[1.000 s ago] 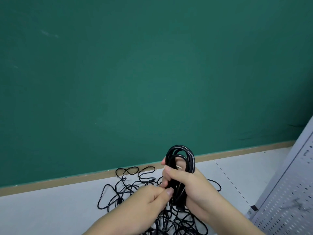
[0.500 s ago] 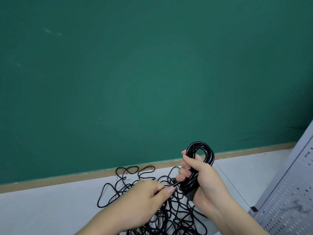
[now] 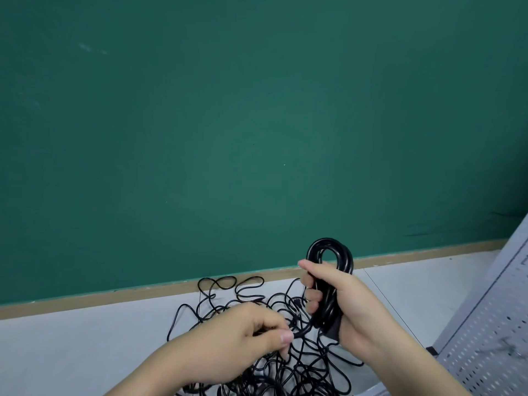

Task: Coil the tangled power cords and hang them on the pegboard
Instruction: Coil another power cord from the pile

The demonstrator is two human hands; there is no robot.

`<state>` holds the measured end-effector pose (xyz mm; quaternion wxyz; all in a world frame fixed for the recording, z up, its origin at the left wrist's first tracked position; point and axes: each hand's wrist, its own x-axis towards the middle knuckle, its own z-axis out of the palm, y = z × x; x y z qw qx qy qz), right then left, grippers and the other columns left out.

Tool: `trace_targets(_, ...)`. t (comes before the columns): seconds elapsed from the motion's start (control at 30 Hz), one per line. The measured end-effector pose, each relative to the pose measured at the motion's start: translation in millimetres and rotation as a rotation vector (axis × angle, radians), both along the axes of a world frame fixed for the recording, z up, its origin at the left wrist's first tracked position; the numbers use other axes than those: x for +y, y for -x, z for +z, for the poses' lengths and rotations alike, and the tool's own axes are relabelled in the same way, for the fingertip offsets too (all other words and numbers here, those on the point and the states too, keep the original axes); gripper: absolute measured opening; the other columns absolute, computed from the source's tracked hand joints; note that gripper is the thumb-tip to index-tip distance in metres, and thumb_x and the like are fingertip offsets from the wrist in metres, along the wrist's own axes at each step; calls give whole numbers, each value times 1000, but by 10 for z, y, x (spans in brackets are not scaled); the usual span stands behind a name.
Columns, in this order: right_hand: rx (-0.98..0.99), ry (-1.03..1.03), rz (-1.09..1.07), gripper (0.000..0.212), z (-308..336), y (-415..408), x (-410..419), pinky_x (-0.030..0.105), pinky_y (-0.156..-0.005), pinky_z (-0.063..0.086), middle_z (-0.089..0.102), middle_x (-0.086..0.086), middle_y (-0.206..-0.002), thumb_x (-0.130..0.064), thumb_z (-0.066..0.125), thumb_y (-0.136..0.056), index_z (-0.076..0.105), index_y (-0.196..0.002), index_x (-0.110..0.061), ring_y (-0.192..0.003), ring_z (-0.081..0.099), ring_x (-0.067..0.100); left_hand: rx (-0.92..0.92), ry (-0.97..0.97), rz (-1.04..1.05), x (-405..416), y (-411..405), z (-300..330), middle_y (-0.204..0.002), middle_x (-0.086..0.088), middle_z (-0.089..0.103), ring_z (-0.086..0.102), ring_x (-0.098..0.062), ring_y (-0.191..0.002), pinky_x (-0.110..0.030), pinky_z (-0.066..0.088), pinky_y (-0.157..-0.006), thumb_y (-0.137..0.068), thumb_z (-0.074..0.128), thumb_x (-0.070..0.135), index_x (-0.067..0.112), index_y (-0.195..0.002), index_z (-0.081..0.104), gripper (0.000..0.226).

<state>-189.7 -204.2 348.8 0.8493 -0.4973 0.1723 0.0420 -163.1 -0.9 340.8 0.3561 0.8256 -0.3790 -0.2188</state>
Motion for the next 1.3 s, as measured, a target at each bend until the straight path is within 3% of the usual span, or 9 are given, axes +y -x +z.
trace_targets(0.2,-65,54,255,59,32,64,9,20,-48,38,49,0,-73,-32,93,-65,60,-110,-13,-53,37,9,134,219,1,29,3,84,-52,10,38,28,-12,-55,-29,22,-54,-98,68,44,22,-78,79,31)
trace_targets(0.33,-164,282,394,26,26,106,103,20,-50,37,47,-1,-66,-36,87,-75,65,-74,-23,-52,40,9,172,273,54,-28,1,128,-50,14,55,43,0,-52,-15,34,-57,-89,81,21,26,-62,74,28)
trace_targets(0.4,-235,337,511,21,48,141,138,22,-59,43,56,3,-72,-34,85,-77,69,-80,-21,-61,52,12,197,282,30,-22,-21,153,-59,13,63,52,0,-58,-15,39,-63,-85,84,18,28,-62,74,27)
trace_targets(0.57,-291,553,722,27,124,182,166,21,-84,49,70,-5,-95,-12,79,-83,68,-106,-4,-91,65,7,41,100,108,104,-105,138,-52,5,42,33,-11,-57,-31,26,-58,-74,78,55,23,-50,56,45)
trace_targets(0.73,-239,687,754,44,117,178,143,39,-112,46,73,-7,-126,-14,83,-83,70,-122,-30,-123,64,11,17,160,200,253,-206,162,-56,6,39,32,-15,-58,-31,26,-57,-72,75,70,14,-57,56,61)
trace_targets(0.93,-151,992,845,53,47,178,253,46,-108,49,75,-12,-110,-49,86,-67,69,-115,-34,-110,68,10,166,124,128,198,-131,144,-57,-1,47,32,-17,-54,-30,20,-54,-72,88,49,15,-66,66,41)
trace_targets(1.07,-170,912,945,24,89,178,263,31,-84,46,64,-16,-90,-23,78,-79,69,-99,-33,-86,59,5,191,123,141,201,-118,159,-57,0,49,34,-17,-54,-30,22,-56,-70,90,48,16,-65,65,41)
trace_targets(1.13,-133,848,929,22,96,168,258,31,-79,43,63,-9,-91,-16,71,-76,68,-97,-23,-84,59,10,177,136,181,202,-115,161,-57,-3,46,31,-19,-58,-32,20,-57,-68,90,52,14,-66,64,46)
trace_targets(1.3,-75,697,950,33,98,187,282,26,-75,42,66,-3,-94,-12,57,-71,68,-99,-26,-86,59,13,106,159,225,187,-92,163,-57,-1,33,25,-23,-60,-32,16,-55,-64,88,62,15,-61,50,61)
